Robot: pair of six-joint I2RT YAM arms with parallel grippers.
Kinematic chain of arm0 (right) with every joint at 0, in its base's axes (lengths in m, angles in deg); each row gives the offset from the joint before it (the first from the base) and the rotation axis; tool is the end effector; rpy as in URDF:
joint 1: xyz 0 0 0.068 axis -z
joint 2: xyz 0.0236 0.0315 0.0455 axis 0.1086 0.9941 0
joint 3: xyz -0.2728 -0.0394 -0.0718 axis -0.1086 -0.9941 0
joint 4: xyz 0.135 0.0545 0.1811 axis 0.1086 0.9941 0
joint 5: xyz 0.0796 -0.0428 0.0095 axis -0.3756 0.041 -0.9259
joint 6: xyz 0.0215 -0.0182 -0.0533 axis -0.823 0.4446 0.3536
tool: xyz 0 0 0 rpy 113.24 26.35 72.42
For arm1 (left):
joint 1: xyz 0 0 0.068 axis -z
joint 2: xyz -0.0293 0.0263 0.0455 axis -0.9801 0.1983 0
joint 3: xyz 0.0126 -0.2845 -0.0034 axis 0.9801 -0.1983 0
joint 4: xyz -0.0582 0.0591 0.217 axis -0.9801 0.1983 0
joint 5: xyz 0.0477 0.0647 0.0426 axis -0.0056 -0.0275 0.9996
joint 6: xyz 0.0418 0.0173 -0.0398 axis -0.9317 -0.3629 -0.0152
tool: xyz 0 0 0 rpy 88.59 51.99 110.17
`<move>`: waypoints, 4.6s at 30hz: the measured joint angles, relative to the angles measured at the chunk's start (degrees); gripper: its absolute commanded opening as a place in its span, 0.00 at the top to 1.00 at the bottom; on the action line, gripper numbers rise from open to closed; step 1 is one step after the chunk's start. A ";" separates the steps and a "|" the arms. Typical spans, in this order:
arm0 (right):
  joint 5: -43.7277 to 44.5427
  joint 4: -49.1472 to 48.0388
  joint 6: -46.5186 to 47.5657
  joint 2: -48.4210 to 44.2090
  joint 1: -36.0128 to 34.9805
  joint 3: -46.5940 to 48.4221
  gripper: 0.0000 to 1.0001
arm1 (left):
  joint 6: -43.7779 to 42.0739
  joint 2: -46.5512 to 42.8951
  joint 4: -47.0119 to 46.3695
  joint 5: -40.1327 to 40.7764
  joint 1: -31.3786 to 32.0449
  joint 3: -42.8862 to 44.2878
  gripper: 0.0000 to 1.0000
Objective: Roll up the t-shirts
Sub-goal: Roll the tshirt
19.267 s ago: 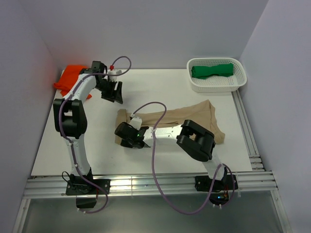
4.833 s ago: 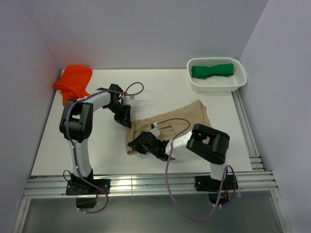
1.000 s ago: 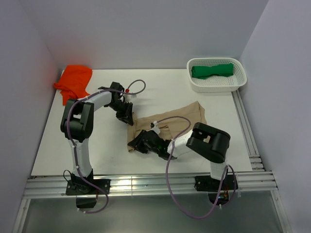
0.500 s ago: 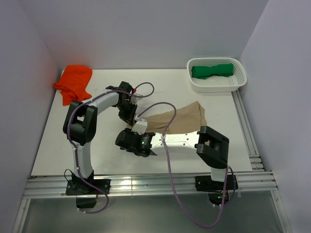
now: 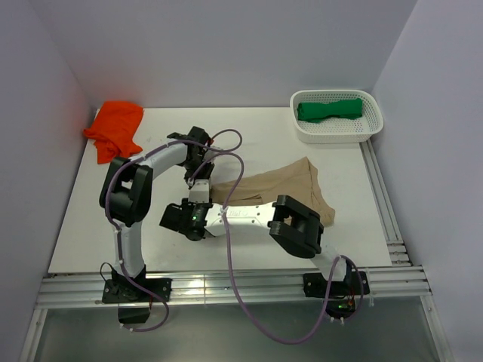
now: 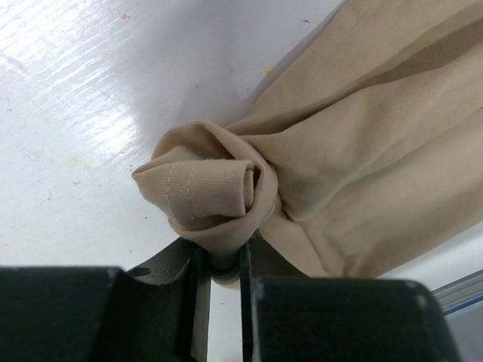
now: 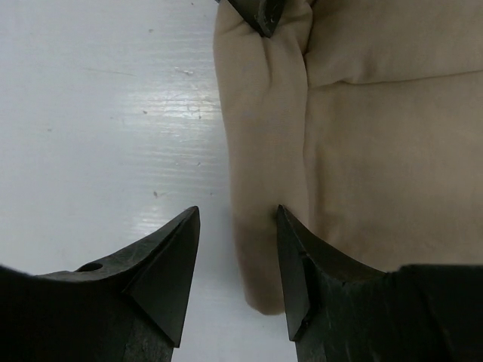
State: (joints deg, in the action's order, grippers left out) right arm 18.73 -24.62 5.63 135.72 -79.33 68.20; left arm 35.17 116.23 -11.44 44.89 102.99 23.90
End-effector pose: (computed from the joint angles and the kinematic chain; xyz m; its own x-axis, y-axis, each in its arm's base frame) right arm 0.1501 0.3965 0.2035 -0.7108 0.0552 -0.7012 -0.0503 0.9904 0.1290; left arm 0.3383 -0.1642 0.1922 -0.8829 0.4287 -0.1913 0.4632 0.8620 -0.2058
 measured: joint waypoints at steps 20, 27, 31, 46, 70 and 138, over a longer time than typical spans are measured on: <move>-1.92 6.14 -2.36 3.89 -0.04 0.52 0.65 | 0.20 1.46 2.54 0.17 0.31 3.06 0.48; -2.40 1.46 -1.68 1.79 0.13 -3.41 0.84 | 0.20 2.91 4.74 -3.54 -0.52 7.69 0.35; -6.75 -12.28 -0.66 -5.35 1.79 -15.67 0.84 | -0.04 3.28 6.34 -9.77 -3.58 12.83 0.33; -35.78 -81.53 -10.34 -9.73 12.07 -51.76 0.83 | -3.48 -1.40 -2.32 -27.45 -14.99 -5.14 0.32; -21.94 -44.15 -6.71 -14.14 6.58 -34.69 0.40 | 0.66 -5.92 -10.86 -11.54 -8.41 -12.04 0.89; -31.98 -72.96 -10.25 -11.93 15.37 -49.27 0.89 | -6.56 -3.34 4.15 -19.96 -13.11 3.67 0.31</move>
State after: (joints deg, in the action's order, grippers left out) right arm -13.25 -97.58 -4.62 123.79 -63.97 18.94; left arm 28.61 112.89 -7.29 24.93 89.87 27.57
